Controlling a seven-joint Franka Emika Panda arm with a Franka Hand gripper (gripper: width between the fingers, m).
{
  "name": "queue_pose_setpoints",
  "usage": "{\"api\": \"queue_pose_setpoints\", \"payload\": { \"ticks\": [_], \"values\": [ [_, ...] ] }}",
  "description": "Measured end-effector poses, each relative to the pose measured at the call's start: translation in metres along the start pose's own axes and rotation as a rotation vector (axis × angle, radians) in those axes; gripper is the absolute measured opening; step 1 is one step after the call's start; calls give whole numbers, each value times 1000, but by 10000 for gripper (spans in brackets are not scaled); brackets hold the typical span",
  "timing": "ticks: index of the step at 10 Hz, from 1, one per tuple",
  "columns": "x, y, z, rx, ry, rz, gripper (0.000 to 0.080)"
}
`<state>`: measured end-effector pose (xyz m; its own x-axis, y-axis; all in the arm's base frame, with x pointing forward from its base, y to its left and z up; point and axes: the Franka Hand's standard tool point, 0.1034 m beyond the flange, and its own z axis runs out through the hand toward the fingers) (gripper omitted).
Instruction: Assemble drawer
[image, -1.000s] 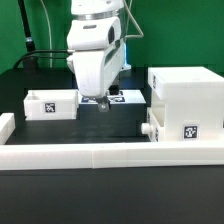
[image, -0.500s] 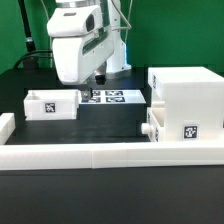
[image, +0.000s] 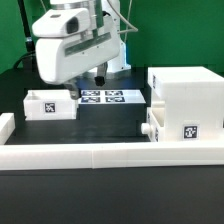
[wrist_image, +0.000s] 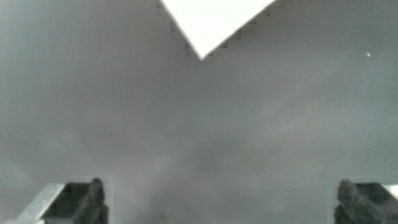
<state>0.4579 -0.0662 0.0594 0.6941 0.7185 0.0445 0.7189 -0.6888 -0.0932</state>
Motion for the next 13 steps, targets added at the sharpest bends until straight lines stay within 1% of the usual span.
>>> {"api": "queue_pose_setpoints", "payload": {
  "ticks": [1,3,4,7,8,9,10,11,12,13],
  "values": [
    [-12,-4,1,-6,-4,77,649],
    [-29,-11,6,-8,-12,259,649],
    [-31,-14,8,-10,-13,317,649],
    [-29,-14,8,-10,-12,472,649],
    [-29,-14,10,-16,-7,563,649],
    [-32,-17,17,-26,-7,685,649],
    [-37,-18,20,-25,-20,815,649],
    [-24,-4,10,-47,2,847,649],
    [-24,4,14,-87,43,841,649],
    [-42,-11,32,-75,12,838,649]
  ]
}}
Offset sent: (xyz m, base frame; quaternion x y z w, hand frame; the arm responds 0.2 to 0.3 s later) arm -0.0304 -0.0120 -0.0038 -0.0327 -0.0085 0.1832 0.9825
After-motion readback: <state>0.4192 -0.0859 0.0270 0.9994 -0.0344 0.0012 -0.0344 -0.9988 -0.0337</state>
